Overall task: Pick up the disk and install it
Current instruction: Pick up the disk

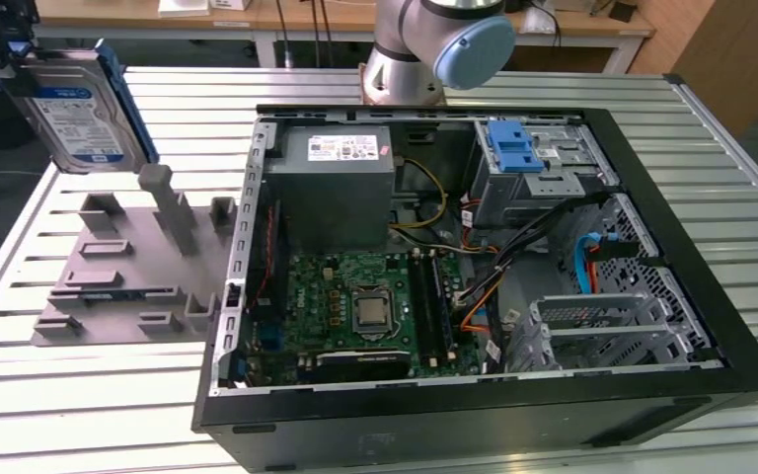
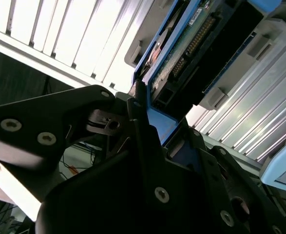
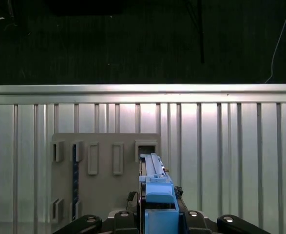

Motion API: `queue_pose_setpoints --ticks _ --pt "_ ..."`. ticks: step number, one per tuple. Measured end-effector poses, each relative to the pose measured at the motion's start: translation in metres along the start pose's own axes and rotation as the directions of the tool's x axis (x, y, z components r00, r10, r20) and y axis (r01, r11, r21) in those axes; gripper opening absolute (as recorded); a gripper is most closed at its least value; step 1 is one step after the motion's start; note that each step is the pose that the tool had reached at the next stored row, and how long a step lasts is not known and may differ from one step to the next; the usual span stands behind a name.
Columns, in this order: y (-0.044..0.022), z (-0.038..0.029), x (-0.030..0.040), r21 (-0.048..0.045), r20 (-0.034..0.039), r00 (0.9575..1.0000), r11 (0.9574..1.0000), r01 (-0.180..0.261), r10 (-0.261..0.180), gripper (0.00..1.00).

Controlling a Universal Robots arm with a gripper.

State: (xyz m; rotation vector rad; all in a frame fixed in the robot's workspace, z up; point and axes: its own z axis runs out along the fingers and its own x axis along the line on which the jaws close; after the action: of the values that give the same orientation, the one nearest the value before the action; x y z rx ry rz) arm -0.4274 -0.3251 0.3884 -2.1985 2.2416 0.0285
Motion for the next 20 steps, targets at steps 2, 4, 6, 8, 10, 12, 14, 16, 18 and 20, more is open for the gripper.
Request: queue_pose_setpoints --ticks 2,4,6,8,10,12,14,16,18,20 --pt "0.0000 -0.0016 0.0000 -0.0001 0.0000 1.0000 1.0000 0.000 0.000 0.36" --pt "0.0000 -0.0031 0.0000 0.0000 0.0000 1.0000 1.0000 0.000 0.000 0.36" --pt "0.0000 -0.0046 -0.0001 0.0000 0.0000 1.0000 1.0000 0.000 0.000 0.36" --pt "0.0001 -0.0054 0.0000 0.0003 0.0001 1.0000 1.0000 0.000 0.000 0.36" --pt "0.0001 -0.0065 -0.0001 0.0002 0.0000 1.0000 1.0000 0.000 0.000 0.36" --pt "0.0002 -0.0082 -0.0001 0.0001 0.0000 1.0000 1.0000 0.000 0.000 0.36" --pt "0.0002 -0.0100 -0.0001 0.0001 0.0000 1.0000 1.0000 0.000 0.000 0.36" --pt "0.0002 -0.0117 -0.0002 0.0002 0.0000 1.0000 1.0000 0.000 0.000 0.36" --pt "0.0002 -0.0135 -0.0002 0.0002 0.0000 1.0000 1.0000 0.000 0.000 0.36" --pt "0.0003 -0.0152 -0.0002 0.0002 0.0000 1.0000 1.0000 0.000 0.000 0.36"
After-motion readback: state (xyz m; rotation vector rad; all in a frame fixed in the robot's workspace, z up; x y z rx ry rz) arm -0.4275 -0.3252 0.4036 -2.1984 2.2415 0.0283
